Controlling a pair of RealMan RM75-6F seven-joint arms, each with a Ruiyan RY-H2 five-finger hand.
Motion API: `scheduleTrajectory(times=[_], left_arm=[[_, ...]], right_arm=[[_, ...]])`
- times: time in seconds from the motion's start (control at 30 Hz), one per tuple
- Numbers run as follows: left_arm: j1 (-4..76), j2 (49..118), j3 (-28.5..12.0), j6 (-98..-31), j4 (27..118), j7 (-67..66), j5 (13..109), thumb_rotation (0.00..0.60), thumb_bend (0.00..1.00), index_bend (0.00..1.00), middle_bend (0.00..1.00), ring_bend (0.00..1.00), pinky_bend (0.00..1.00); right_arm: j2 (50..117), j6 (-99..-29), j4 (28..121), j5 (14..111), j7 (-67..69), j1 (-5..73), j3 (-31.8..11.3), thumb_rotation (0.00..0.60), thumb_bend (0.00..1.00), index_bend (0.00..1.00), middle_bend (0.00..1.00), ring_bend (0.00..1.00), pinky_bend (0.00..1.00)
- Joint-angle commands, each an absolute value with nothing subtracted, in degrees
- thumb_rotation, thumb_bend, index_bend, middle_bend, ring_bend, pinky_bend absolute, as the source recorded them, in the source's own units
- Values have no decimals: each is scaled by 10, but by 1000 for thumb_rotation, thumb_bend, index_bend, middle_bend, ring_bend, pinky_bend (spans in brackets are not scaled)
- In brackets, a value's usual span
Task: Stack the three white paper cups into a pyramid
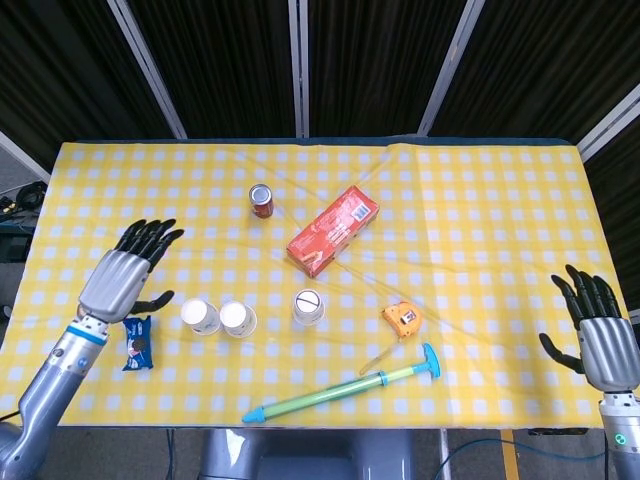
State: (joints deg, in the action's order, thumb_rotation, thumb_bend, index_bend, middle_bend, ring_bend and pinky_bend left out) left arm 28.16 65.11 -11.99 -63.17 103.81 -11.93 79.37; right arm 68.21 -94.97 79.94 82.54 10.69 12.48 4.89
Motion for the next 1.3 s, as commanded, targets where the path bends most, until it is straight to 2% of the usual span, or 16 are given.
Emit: scheduleTrajectory(times=[0.03,0.17,0.3,0.4,0.67,0.83,1.3], left_arm=[[352,676,-160,-565,1036,-169,745,600,274,172,0,0,0],[411,707,-176,-502,1019,-206,686,600,274,279,0,0,0],[481,740,-184,-450,1006,-263,587,600,274,305,0,0,0],[529,754,-173,-434,1005,-316,518,600,275,295,0,0,0],[611,792,-139,-461,1009,-405,395,600,234,292,0,0,0],[650,816,-113,-470,1006,-444,353,600,192,292,0,0,0],[720,873,-78,-509,968,-495,273,600,192,298,0,0,0]], right_arm=[[674,-951,790,835,132,118,40,600,172,110,0,0,0],[667,-951,787,845,151,114,36,600,172,111,0,0,0],[659,-944,783,851,180,108,28,600,171,111,0,0,0],[657,-937,777,851,197,104,18,600,172,111,0,0,0],[652,-932,767,851,236,95,-3,600,172,111,0,0,0],[650,-933,766,854,255,91,-14,600,172,112,0,0,0],[648,-934,765,865,278,80,-35,600,172,112,0,0,0]])
